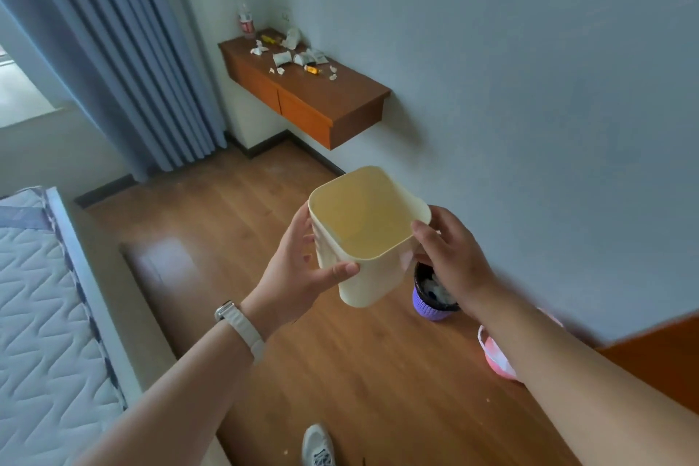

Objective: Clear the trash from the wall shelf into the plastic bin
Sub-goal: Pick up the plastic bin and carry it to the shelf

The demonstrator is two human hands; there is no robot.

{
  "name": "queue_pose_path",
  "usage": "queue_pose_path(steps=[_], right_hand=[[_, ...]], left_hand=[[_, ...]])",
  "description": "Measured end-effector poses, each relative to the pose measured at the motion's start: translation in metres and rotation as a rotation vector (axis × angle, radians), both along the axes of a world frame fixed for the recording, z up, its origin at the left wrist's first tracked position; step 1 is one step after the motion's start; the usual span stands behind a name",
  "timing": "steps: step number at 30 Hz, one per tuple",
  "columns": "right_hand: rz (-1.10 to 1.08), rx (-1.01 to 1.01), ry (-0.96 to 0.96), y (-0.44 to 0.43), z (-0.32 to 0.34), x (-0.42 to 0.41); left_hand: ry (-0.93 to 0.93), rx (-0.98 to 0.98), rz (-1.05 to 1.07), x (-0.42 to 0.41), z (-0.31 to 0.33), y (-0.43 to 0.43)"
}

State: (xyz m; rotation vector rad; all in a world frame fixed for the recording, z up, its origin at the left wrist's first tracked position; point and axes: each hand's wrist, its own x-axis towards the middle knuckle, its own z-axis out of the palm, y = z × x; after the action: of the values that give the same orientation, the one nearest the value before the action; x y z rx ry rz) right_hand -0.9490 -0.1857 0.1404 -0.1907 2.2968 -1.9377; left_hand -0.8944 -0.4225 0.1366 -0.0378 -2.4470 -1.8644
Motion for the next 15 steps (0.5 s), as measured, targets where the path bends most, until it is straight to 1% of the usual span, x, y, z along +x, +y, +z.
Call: queue_pose_path(steps=[6,10,15], right_hand=[[0.049,0.025,0.036,-0.083,0.003,-0.063],[0.117,0.069,0.052,-0.124,0.004,-0.097],[0.187,0.051,0.051,-0.161,-0.001,-0.148]], left_hand=[[0.055,-0.032,0.006,-0.057,0.011,-0.082],[0.023,-0.023,0.063,-0.079,0.007,-0.121],[0.015,-0.01,0.1,-0.122,-0.003,-0.155]])
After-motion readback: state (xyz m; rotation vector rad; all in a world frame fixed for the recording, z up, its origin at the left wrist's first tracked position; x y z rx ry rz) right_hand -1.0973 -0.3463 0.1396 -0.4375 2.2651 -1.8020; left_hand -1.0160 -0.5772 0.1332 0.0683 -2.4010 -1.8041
